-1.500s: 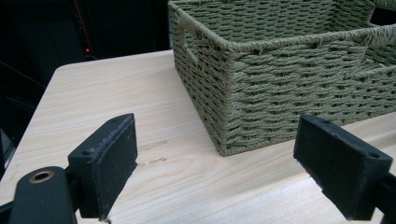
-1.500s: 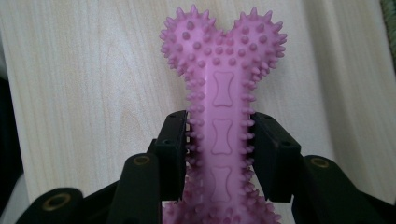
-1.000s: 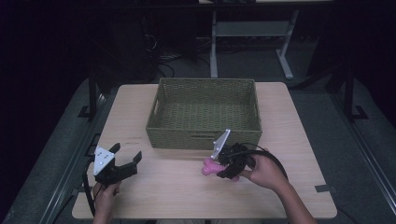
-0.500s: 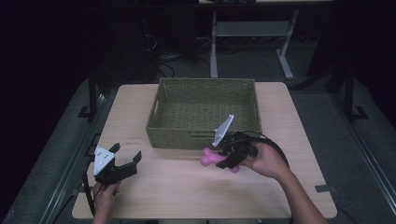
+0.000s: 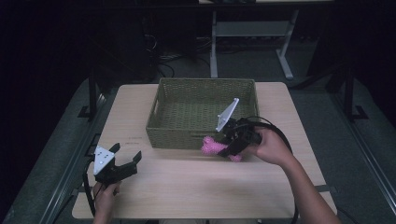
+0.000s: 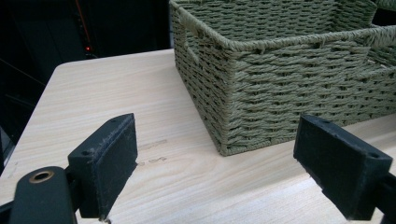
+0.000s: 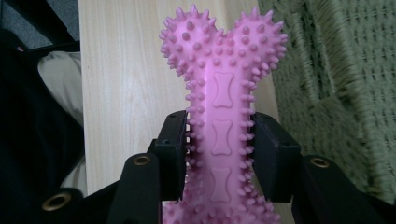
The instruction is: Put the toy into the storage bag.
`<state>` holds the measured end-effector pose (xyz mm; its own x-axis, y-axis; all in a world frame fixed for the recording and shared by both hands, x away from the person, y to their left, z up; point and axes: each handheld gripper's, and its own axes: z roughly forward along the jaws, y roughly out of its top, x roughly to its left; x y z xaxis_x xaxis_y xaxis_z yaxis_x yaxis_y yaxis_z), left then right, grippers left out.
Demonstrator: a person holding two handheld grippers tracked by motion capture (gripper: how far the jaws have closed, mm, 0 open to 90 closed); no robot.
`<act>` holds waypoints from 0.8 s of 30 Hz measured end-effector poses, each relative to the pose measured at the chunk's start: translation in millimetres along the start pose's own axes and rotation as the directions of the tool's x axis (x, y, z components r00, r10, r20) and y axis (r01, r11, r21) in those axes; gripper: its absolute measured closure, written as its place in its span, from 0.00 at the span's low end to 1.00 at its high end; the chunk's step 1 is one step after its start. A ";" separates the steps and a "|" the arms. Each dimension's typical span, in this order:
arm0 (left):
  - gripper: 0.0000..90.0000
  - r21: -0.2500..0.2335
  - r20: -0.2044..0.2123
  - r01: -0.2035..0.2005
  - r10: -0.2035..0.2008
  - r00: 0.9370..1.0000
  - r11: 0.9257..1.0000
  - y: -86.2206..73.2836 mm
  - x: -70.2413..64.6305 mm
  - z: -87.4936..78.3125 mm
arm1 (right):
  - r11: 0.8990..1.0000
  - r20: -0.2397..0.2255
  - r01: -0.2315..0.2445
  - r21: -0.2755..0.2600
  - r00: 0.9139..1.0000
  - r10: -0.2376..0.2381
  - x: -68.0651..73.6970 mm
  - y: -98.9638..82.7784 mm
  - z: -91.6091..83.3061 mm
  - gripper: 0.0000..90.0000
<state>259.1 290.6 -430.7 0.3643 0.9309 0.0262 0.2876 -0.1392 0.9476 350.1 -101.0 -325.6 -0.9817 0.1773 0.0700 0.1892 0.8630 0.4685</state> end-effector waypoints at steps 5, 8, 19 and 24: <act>0.14 0.010 -0.002 -0.008 0.008 1.000 1.000 -0.2 -2.1 1.2 | 1.000 0.004 0.002 -0.001 1.000 -0.002 -4.8 4.7 -7.4 0.64; 0.14 0.010 -0.006 -0.017 0.017 1.000 1.000 -0.2 -2.5 0.7 | 1.000 0.004 0.007 -0.012 1.000 -0.007 -7.3 5.4 -12.3 0.64; 0.14 0.005 -0.001 0.001 -0.001 1.000 1.000 -0.4 -0.6 1.5 | 1.000 0.018 -0.017 -0.022 1.000 0.017 -20.9 9.0 -29.6 0.64; 0.14 0.009 0.007 -0.010 0.010 1.000 1.000 -0.2 -2.1 2.2 | 0.999 0.009 -0.027 -0.037 1.000 0.027 -28.7 9.6 -32.3 0.64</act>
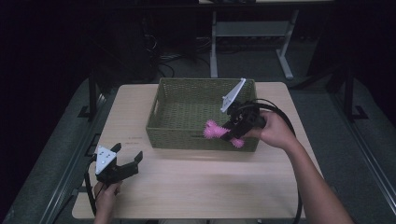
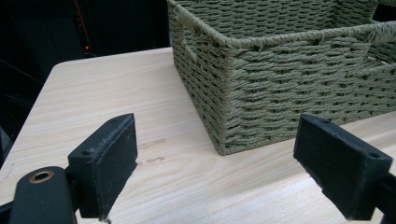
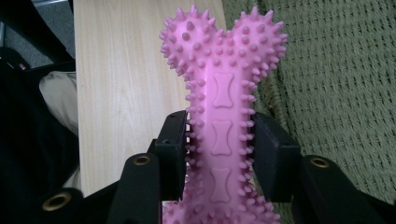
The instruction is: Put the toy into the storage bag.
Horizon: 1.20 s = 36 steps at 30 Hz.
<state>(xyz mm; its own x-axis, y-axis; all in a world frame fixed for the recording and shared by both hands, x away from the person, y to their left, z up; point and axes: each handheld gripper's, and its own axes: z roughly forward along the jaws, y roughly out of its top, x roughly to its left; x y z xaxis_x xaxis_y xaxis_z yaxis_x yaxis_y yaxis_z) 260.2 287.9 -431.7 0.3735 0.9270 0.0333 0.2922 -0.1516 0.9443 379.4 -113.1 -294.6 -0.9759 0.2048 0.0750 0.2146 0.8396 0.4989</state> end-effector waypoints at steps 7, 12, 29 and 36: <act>0.14 0.003 0.001 -0.004 0.004 1.000 1.000 0.0 -0.9 1.4 | 1.000 -0.004 -0.009 0.011 1.000 0.009 -7.4 2.4 -2.6 0.64; 0.14 0.000 -0.001 -0.004 0.004 1.000 1.000 0.1 -1.4 1.6 | 1.000 0.001 -0.019 0.010 1.000 0.019 -14.0 2.5 -7.1 0.64; 0.14 -0.002 -0.007 0.013 -0.013 1.000 1.000 0.1 5.1 1.0 | 0.999 0.002 -0.041 0.028 0.999 0.041 -35.5 18.3 -16.8 0.64; 0.14 -0.003 -0.004 0.010 -0.010 1.000 1.000 -0.1 3.8 0.6 | 0.998 0.004 -0.067 0.019 0.998 0.067 -49.0 21.4 -18.1 0.64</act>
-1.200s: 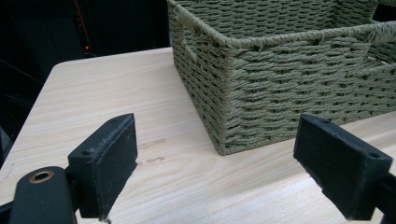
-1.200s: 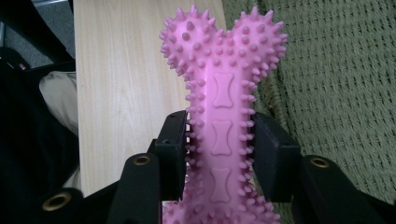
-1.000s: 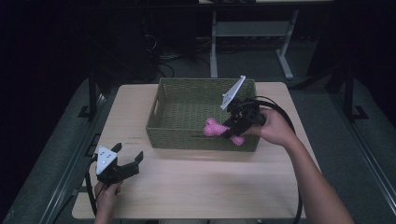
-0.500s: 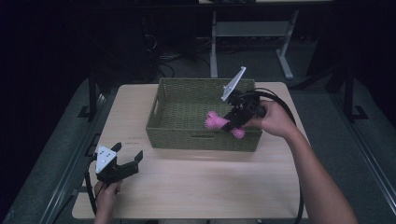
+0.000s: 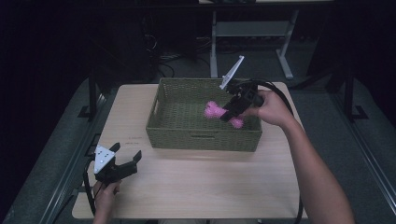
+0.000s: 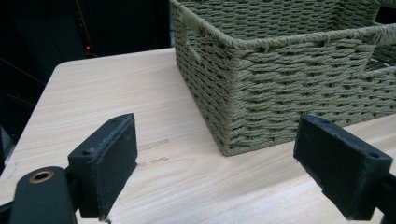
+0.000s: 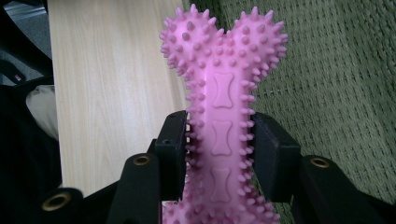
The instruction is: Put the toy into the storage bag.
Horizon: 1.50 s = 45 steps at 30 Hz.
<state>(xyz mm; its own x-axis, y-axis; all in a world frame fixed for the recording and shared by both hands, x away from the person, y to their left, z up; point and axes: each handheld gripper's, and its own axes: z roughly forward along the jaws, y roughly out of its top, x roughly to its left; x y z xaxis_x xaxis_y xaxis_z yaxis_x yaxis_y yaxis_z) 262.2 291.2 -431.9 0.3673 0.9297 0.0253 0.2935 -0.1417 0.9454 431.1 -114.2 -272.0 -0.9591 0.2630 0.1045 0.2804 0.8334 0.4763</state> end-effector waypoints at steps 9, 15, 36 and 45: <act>0.14 0.001 -0.003 -0.004 0.004 1.000 1.000 0.0 0.0 0.5 | 0.999 0.002 -0.032 0.002 0.999 0.032 -13.0 -5.0 -0.2 0.64; 0.14 0.001 -0.007 -0.001 0.001 1.000 1.000 -0.1 0.9 0.2 | 0.998 -0.013 -0.065 -0.001 0.998 0.065 -26.1 -10.1 7.1 0.64; 0.14 -0.005 -0.010 -0.004 0.004 1.000 1.000 0.1 2.3 -1.2 | 0.988 -0.014 -0.147 0.041 0.989 0.148 -53.8 -14.3 37.5 0.64; 0.14 0.000 -0.010 -0.001 0.001 1.000 1.000 -0.3 3.4 -0.8 | 0.984 -0.008 -0.156 0.088 0.987 0.158 -59.7 -14.9 51.6 0.64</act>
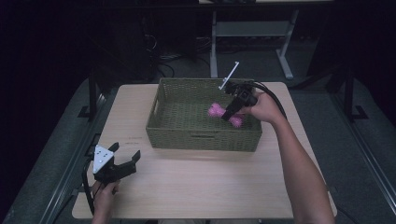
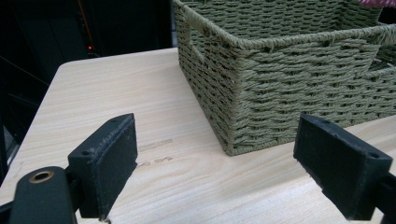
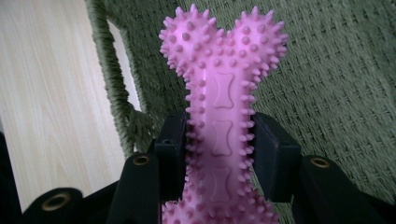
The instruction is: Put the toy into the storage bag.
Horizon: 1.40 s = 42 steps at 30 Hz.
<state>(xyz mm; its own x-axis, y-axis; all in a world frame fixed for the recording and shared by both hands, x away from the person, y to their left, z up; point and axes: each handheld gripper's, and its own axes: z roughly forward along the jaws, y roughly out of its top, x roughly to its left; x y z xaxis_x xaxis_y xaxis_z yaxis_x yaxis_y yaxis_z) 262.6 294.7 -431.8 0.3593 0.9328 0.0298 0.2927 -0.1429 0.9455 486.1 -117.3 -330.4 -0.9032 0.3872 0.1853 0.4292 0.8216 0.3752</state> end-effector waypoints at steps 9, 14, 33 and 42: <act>0.14 -0.004 -0.002 0.004 -0.004 1.000 1.000 0.1 0.6 -0.4 | 1.000 -0.019 -0.019 -0.013 1.000 0.019 -5.6 -2.8 8.6 0.64; 0.14 -0.002 -0.002 0.002 -0.002 1.000 1.000 0.1 0.6 -0.5 | 0.999 -0.011 -0.042 0.002 0.999 0.042 -10.7 -11.3 14.9 0.63; 0.14 -0.004 -0.001 0.004 -0.004 1.000 1.000 -0.1 0.3 -0.9 | 0.998 -0.025 -0.052 0.029 0.998 0.053 -11.0 -16.1 34.2 0.63; 0.14 -0.002 0.003 -0.003 0.003 1.000 1.000 0.0 -0.2 -0.6 | 0.997 -0.031 -0.075 0.011 0.997 0.075 -12.5 -22.3 40.3 0.63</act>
<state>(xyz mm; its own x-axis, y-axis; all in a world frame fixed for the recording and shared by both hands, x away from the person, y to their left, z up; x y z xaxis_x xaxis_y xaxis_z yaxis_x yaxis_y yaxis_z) 262.0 294.7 -431.6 0.3624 0.9315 0.0318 0.2896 -0.1450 0.9461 487.6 -123.6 -377.6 -0.8677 0.4349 0.2407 0.4955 0.7947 0.3505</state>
